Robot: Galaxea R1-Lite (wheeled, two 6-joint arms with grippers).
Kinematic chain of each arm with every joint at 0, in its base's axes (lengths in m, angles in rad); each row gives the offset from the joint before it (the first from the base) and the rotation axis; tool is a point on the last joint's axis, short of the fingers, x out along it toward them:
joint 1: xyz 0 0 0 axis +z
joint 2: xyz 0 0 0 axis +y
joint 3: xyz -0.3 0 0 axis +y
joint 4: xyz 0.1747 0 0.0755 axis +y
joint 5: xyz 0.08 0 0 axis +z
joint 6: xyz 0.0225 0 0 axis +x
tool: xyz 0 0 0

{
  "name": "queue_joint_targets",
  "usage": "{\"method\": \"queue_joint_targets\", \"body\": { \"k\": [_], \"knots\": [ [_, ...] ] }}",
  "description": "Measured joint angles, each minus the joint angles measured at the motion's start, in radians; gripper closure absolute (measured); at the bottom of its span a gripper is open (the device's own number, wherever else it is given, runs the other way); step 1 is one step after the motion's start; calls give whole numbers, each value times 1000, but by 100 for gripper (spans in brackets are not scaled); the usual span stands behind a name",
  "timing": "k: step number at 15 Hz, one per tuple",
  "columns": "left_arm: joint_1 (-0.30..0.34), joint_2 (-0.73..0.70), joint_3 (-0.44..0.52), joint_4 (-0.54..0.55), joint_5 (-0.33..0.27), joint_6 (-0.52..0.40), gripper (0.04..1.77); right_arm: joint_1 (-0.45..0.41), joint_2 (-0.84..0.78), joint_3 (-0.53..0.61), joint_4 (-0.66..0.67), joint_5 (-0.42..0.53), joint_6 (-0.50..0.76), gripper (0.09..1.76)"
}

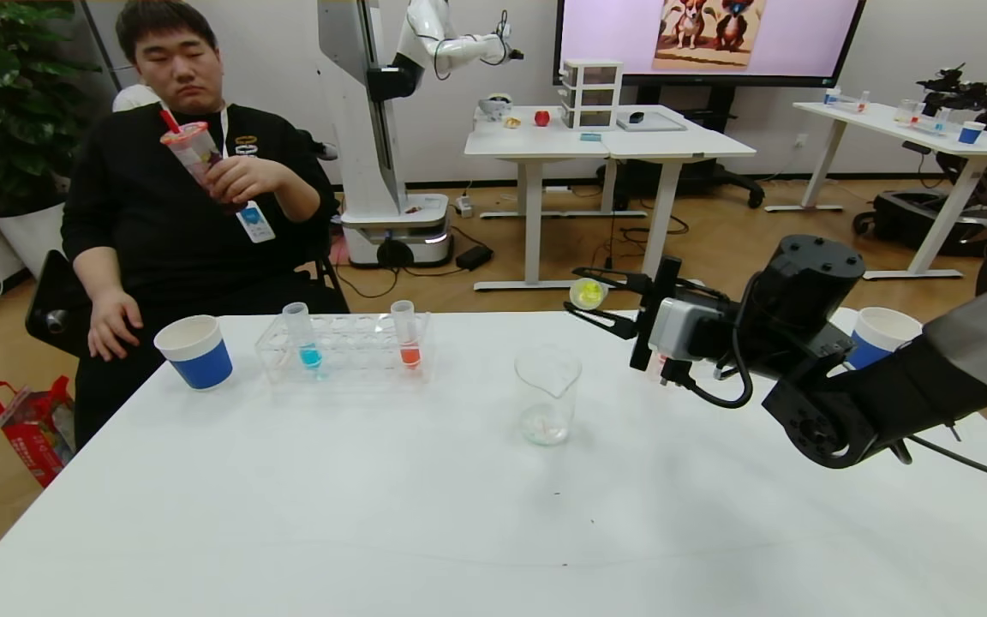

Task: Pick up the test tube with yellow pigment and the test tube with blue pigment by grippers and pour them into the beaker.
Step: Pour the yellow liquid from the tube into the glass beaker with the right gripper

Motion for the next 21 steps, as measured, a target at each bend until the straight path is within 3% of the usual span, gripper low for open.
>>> {"method": "queue_joint_targets", "body": {
  "k": [14,21],
  "knots": [
    [0,0,0,0,0,0,6,8,184,-182,-10,5,-254,134],
    [0,0,0,0,0,0,6,-14,219,-194,-9,14,-381,134]
  ]
}}
